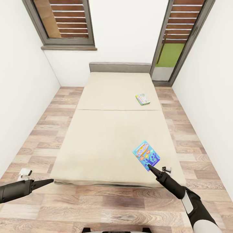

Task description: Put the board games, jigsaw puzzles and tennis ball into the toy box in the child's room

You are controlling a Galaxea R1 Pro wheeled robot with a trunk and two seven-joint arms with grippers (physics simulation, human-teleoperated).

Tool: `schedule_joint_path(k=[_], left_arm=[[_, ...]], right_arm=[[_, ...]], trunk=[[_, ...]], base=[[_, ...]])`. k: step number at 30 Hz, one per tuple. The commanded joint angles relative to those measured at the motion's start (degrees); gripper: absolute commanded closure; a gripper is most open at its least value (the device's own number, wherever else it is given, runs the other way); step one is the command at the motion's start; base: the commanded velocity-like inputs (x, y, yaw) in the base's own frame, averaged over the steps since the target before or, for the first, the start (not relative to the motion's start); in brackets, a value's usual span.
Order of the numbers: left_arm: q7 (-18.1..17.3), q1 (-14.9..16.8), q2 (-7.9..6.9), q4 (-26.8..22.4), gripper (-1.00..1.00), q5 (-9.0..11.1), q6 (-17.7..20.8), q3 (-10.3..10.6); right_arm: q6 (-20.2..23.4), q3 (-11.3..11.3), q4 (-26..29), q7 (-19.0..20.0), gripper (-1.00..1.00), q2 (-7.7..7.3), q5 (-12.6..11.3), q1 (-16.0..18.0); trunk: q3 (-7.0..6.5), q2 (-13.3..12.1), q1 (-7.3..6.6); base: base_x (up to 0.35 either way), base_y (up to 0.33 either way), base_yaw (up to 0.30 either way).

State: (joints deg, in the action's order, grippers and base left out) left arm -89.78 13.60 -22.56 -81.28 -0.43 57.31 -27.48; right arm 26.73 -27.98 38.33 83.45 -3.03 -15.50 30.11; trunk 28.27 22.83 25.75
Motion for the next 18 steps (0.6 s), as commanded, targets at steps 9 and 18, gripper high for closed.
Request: schedule_joint_path(k=[9,18], left_arm=[[-0.2,0.0,-0.01,0.0,-1.0,0.0,0.6,0.0],[-0.2,0.0,-0.48,0.0,-1.0,0.0,0.6,-0.3]], right_arm=[[0.6,-0.1,0.0,0.2,1.0,-0.18,-0.1,0.0],[0.7,-0.1,0.0,0.2,1.0,-0.26,-0.1,0.0]], trunk=[[-0.77,0.1,0.03],[-1.61,0.1,0.03]], base=[[0.0,0.0,0.0],[0.0,0.0,0.0]])
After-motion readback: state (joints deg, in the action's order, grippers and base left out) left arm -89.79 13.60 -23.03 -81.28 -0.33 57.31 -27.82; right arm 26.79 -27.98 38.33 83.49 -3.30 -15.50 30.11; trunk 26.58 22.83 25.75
